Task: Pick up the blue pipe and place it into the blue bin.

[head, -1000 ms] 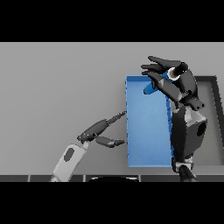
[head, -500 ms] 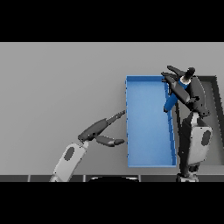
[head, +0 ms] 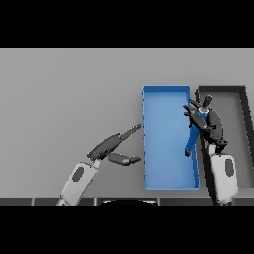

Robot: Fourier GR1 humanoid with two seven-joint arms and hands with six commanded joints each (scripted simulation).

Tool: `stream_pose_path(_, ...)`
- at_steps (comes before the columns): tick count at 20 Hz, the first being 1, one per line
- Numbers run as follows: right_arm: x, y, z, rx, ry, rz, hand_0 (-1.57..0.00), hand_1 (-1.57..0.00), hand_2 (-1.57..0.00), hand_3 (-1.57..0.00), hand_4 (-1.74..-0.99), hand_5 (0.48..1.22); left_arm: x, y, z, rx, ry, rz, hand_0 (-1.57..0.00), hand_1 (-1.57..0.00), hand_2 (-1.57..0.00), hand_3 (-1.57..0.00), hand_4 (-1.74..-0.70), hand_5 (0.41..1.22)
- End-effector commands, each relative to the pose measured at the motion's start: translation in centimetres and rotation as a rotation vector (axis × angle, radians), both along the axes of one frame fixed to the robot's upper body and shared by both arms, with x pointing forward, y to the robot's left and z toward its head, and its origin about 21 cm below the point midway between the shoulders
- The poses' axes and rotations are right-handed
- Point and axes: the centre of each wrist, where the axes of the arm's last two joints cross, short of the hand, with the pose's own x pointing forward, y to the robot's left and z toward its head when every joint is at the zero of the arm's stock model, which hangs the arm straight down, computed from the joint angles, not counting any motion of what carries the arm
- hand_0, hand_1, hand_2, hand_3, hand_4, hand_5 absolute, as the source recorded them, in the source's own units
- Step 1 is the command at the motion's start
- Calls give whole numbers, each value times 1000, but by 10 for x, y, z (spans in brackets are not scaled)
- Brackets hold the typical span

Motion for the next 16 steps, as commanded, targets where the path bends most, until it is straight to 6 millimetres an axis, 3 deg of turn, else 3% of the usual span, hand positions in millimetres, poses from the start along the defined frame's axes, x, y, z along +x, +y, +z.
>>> stream_pose_path(1,-2,0,-4,-1,32,1,-1571,-1571,-1571,-1571,-1497,1221,1,1,-1,6,-3,7,1,1,1,1,-923,476)
stream_pose_path(3,-4,3,-15,11,107,7,-1571,-1571,-1571,-1005,-1585,1221,0,1,1,-4,-10,-1,1,1,1,1,-922,480)
stream_pose_path(5,-5,5,-24,23,185,1,-1571,-1571,-1571,-643,-1641,1221,-2,-1,0,0,-9,-2,1,1,1,1,-920,484)
stream_pose_path(6,-8,4,-25,32,224,-8,-1571,-1571,-1571,-514,-1661,1221,-1,-2,2,1,-11,5,1,1,1,1,-919,486)
stream_pose_path(7,-7,6,-27,57,260,-5,-1571,-1571,-1571,-411,-1677,1171,3,-4,3,16,-6,10,1,1,1,1,-918,489)
stream_pose_path(8,-8,7,-29,71,295,-20,-1571,-1571,-1518,-455,-1626,1161,1,0,3,6,-12,4,1,1,1,1,-920,491)
stream_pose_path(10,-5,7,-28,75,330,-41,-1084,-1025,-987,-291,-1469,1148,0,2,2,4,-10,3,1,1,1,1,-921,493)
stream_pose_path(12,-2,6,-26,57,364,-68,-693,-656,-631,-186,-1370,1125,-1,1,1,5,-11,1,1,1,1,1,-924,493)
stream_pose_path(14,-2,6,-25,-11,362,-14,-443,-419,-404,-118,-1307,1068,0,0,1,7,-5,4,1,1,1,1,-926,494)
stream_pose_path(16,-1,6,-24,-174,367,63,-283,-268,-258,-75,-1250,962,1,3,1,6,-2,8,1,1,1,1,-926,494)
